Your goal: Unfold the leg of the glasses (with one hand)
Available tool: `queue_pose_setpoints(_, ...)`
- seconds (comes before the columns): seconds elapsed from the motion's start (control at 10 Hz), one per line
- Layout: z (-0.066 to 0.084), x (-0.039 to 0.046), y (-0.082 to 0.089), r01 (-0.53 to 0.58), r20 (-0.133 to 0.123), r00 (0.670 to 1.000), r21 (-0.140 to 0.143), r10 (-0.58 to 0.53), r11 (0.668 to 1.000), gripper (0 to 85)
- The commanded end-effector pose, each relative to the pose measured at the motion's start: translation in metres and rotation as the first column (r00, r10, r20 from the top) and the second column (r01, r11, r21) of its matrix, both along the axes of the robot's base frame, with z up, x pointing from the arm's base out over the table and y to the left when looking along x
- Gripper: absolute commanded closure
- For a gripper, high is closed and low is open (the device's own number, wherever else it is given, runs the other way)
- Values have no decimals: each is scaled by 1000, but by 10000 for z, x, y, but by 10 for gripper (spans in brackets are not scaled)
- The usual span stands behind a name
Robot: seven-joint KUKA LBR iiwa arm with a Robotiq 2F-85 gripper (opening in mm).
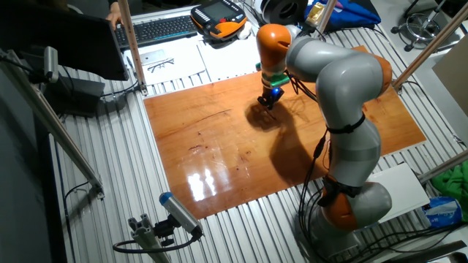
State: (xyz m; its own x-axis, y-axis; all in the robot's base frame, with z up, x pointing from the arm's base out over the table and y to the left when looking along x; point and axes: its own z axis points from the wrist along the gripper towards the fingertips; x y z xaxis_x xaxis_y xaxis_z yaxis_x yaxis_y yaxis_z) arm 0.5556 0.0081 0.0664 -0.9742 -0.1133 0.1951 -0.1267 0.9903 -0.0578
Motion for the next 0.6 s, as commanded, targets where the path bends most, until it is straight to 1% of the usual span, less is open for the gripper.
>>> queue_pose_setpoints(0.0, -1, 1, 1, 0, 1, 1000, -1, 0, 1000, 850)
queue_pose_setpoints(0.3, -8, 5, 1, -3, 1, 1000, -3, 3, 1000, 850)
queue_pose_setpoints(0.5, -19, 10, 6, -3, 1, 1000, 0, 3, 1000, 850)
